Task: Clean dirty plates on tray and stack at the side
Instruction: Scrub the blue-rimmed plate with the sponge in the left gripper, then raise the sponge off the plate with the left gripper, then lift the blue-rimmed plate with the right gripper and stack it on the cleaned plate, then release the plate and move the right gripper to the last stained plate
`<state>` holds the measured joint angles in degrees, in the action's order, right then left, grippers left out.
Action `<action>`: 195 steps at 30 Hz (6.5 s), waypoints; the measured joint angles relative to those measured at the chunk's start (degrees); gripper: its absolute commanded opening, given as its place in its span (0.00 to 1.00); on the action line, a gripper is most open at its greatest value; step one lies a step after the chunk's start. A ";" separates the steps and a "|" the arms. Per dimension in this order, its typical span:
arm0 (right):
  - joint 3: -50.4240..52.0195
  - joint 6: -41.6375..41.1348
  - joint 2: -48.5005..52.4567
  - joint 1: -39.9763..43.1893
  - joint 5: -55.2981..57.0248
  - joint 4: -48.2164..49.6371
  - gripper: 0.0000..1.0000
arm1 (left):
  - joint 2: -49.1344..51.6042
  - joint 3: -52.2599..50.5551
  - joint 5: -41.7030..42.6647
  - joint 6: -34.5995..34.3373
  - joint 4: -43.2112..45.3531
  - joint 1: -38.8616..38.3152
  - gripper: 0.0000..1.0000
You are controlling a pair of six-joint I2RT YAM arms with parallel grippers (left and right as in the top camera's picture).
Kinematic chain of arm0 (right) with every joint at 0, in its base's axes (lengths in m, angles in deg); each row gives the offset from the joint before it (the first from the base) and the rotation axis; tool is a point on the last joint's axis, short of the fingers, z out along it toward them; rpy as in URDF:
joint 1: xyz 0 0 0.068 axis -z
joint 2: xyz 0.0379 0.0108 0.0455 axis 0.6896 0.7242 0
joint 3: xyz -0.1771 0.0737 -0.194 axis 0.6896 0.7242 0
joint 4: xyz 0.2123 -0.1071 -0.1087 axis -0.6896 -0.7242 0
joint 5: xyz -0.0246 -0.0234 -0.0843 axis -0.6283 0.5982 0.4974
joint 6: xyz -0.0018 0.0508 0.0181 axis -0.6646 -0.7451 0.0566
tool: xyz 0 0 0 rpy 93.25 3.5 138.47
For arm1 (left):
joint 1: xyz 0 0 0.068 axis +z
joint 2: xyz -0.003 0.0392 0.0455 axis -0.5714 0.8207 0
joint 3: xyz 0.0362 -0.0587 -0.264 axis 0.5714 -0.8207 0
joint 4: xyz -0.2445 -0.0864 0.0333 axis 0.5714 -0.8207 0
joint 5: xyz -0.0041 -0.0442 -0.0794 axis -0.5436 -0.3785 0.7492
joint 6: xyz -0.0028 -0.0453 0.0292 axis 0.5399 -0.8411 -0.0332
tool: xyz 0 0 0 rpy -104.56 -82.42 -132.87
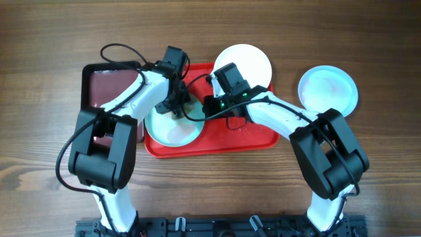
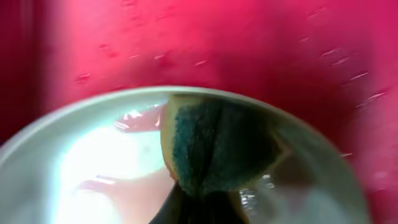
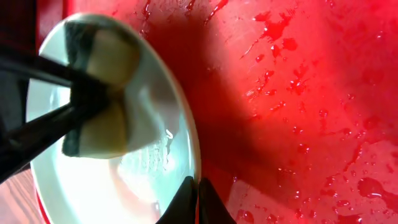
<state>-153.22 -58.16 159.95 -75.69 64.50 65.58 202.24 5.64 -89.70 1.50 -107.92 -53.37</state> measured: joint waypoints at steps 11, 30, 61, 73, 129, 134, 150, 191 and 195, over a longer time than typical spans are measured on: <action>0.00 -0.04 0.00 0.87 -0.31 -0.24 0.04 | -3.06 -2.16 -1.81 1.77 -9.73 1.03 0.04; 0.04 -3.21 0.07 1.09 1.29 -3.89 0.06 | -4.24 -6.19 2.29 -1.11 6.80 0.04 0.04; 0.02 -5.38 0.70 1.40 2.91 -1.66 0.04 | -8.13 15.45 7.87 8.90 -8.33 6.47 0.04; -0.04 -2.34 -22.62 -1.16 27.43 -20.98 0.04 | -7.98 15.37 11.30 7.63 -8.70 6.47 0.04; -0.20 -10.34 -34.16 -14.49 53.77 -32.76 0.04 | -7.98 15.30 11.50 7.41 -11.69 6.47 0.04; -0.20 -9.86 -41.94 -3.89 45.27 -34.29 0.04 | -7.96 15.30 11.50 7.41 -11.74 6.47 0.04; -0.20 -1.64 -44.72 36.22 25.59 -38.07 0.04 | -7.96 15.26 11.50 7.41 -12.59 6.47 0.04; -0.20 3.87 -11.67 56.22 21.33 -21.84 0.45 | -7.96 15.26 11.47 7.43 -14.51 6.47 0.04; -0.42 6.93 -11.67 56.15 15.23 -22.01 0.47 | -7.96 15.26 11.47 7.41 -14.51 6.47 0.04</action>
<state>-153.64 -51.23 148.27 -19.54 79.73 43.57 194.29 20.89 -78.22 8.91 -122.44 -46.90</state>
